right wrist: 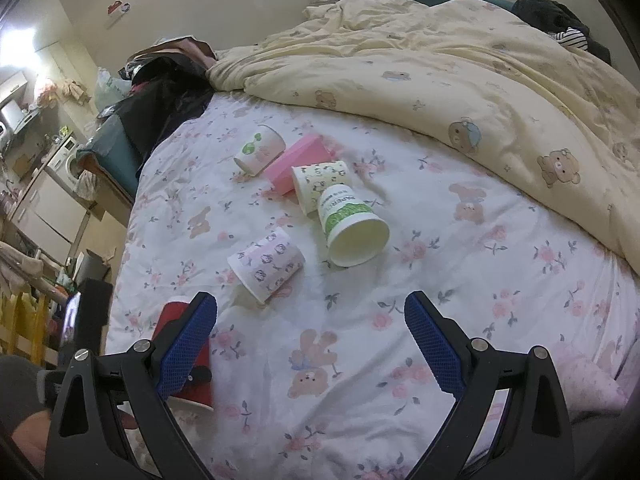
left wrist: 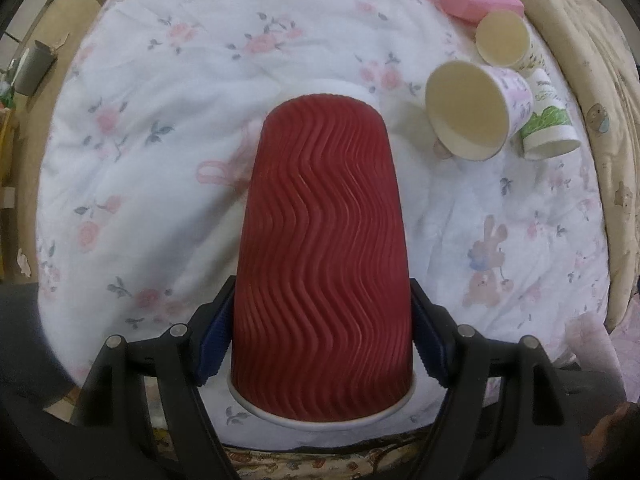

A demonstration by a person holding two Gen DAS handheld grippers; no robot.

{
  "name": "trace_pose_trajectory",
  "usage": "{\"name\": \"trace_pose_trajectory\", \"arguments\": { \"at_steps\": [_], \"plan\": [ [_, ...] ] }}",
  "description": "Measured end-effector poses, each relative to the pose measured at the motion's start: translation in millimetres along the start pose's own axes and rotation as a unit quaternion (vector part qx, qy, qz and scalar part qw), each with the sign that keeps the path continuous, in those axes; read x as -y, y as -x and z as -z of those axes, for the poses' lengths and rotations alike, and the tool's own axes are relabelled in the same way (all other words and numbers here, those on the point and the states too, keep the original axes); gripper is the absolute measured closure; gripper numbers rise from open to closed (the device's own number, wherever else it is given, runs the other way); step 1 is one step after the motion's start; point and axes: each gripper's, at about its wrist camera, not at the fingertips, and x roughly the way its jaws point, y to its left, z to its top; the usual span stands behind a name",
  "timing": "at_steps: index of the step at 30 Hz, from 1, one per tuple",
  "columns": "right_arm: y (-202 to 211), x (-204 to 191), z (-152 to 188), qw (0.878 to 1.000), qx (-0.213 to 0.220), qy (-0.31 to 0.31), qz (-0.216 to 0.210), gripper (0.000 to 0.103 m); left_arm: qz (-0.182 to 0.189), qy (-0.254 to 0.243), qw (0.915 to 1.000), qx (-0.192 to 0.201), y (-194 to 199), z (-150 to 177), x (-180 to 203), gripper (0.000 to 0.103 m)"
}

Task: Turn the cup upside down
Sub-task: 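Lift the red cup with the left gripper toward the right gripper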

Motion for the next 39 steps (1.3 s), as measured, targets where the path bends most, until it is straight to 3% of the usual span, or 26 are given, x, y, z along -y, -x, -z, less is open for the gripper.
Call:
{"name": "trace_pose_trajectory", "arguments": {
  "at_steps": [3,8,12,15,20,27,30,39],
  "plan": [
    [-0.3,6.4,-0.1,1.0,-0.003,-0.013,0.002,0.006,-0.009,-0.003,1.0,0.001,-4.5,0.4,2.7,0.027],
    [12.5,-0.1,-2.1,0.999,0.033,0.003,0.017,0.006,-0.009,-0.011,0.9999,0.003,-9.4,-1.7,10.6,0.026],
    [4.9,-1.1,-1.3,1.0,0.018,0.002,0.016,0.006,-0.004,-0.01,0.9999,-0.001,-10.2,-4.6,10.9,0.025],
    [2.5,0.0,-1.6,1.0,0.014,0.0,0.017,0.006,0.0,-0.015,0.9998,-0.011,-11.6,-8.4,14.2,0.011],
    [-3.5,-0.9,-0.3,1.0,0.001,0.0,0.013,0.006,-0.004,-0.027,0.9996,-0.004,-8.3,-5.9,20.6,0.01],
    [-5.5,-4.5,1.2,1.0,-0.004,0.004,0.011,0.006,0.014,-0.064,0.9977,0.017,22.4,1.6,27.1,0.01],
    [-6.6,-6.7,2.1,1.0,-0.008,0.004,0.003,0.006,0.025,-0.051,0.9979,0.031,38.5,1.3,23.3,0.01],
    [-12.1,-10.4,4.2,1.0,-0.018,0.009,-0.008,0.006,0.038,-0.085,0.9924,0.08,95.1,5.8,6.9,0.01]
  ]
}}
